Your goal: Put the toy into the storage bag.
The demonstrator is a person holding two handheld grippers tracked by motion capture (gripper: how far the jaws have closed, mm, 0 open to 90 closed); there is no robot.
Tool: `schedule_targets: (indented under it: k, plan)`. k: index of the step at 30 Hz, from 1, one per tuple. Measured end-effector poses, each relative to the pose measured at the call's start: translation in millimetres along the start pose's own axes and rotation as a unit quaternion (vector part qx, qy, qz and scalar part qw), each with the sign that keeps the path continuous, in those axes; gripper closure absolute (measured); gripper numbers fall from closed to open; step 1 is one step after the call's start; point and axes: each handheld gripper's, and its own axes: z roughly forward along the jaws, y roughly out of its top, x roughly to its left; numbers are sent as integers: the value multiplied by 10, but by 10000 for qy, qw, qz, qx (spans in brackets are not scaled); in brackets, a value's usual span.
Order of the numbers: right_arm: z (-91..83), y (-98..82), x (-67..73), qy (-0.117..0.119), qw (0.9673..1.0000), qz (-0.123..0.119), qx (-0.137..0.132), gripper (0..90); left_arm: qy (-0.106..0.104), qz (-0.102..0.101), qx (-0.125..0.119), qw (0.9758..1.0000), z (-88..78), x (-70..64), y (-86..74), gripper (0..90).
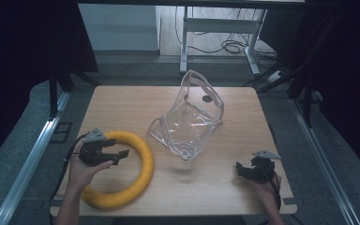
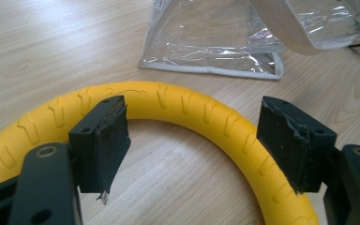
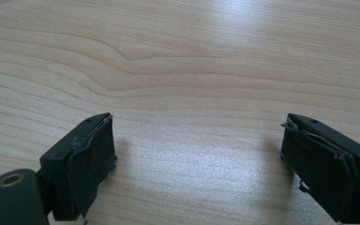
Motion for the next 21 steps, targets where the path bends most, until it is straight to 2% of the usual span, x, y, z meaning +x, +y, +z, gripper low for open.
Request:
schedule_targets:
  k: [7, 10, 13, 16, 21]
  plan:
    - [-5, -1, -2, 8, 10000, -18, -18, 127, 28, 70, 66, 9999, 1, -41, 24, 256]
    - [-1, 3, 0, 29, 10000, -9, -15, 127, -24, 70, -15, 10000, -25, -66, 54, 260]
    - [3, 7, -2, 48, 10000, -35, -20, 129, -12, 75, 6, 10000, -49, -70, 52, 262]
    - [4, 8, -1, 57, 10000, -39, -18, 130, -106, 60, 21, 9999, -128, -65, 52, 263]
    - [4, 8, 0, 52, 10000, -32, -23, 131, -206, 178, 45, 9996, -298, -108, 43, 263]
